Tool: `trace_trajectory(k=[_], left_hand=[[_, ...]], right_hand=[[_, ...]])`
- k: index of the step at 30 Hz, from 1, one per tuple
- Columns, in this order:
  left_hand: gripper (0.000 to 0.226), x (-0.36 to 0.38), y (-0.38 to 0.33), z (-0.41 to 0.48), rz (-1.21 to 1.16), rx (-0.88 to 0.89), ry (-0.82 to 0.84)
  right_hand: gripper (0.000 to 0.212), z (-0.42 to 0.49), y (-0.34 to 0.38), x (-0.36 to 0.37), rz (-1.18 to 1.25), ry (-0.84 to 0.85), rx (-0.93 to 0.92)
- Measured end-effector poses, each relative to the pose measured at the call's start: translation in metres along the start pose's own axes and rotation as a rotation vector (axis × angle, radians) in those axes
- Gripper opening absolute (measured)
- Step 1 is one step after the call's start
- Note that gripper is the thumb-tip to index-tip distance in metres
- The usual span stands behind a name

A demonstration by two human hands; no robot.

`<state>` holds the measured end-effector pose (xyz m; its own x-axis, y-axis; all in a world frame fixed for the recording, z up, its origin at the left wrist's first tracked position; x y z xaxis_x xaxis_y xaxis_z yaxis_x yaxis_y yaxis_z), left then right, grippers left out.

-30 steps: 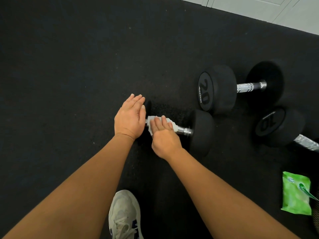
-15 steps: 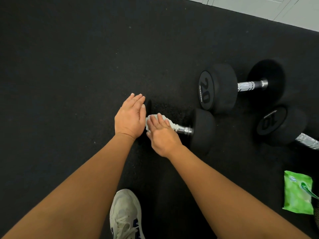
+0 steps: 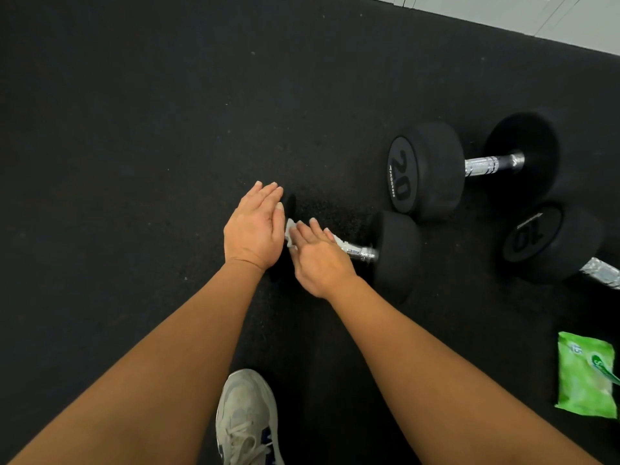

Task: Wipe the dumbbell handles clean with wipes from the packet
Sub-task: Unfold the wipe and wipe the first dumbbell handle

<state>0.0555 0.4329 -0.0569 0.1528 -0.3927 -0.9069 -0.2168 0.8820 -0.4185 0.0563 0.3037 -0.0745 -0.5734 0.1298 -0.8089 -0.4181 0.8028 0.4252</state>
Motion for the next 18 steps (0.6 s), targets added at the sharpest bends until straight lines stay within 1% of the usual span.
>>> trace_trajectory(k=[2, 5, 11, 15, 18], left_hand=[[0.041, 0.001, 0.0, 0.001, 0.009, -0.001, 0.01], [0.046, 0.001, -0.001, 0.0, 0.001, 0.001, -0.011], [0.045, 0.001, 0.0, -0.001, -0.007, 0.004, -0.026], [0.046, 0.001, -0.001, 0.001, -0.009, 0.006, -0.023], [0.046, 0.001, 0.0, 0.0, -0.007, 0.001, -0.029]], right_hand=[[0.051, -0.003, -0.003, 0.0, 0.001, -0.023, 0.057], [0.052, -0.014, 0.002, 0.008, 0.016, -0.063, 0.115], [0.051, 0.003, 0.007, 0.005, 0.053, -0.024, 0.011], [0.043, 0.008, -0.004, -0.006, 0.074, -0.034, 0.082], [0.041, 0.002, -0.002, -0.006, 0.03, -0.065, 0.123]])
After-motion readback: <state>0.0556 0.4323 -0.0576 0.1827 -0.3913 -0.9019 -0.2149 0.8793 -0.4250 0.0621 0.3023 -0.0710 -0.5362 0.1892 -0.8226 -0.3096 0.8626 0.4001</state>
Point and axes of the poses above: each hand's wrist, its own z-axis towards the middle knuckle, its own x-axis out of the palm, y = z × x, the point moved 2 cm from there along z, towards the middle knuckle, and after that the axes turned 1 degree about -x, right-handed, at the moved point
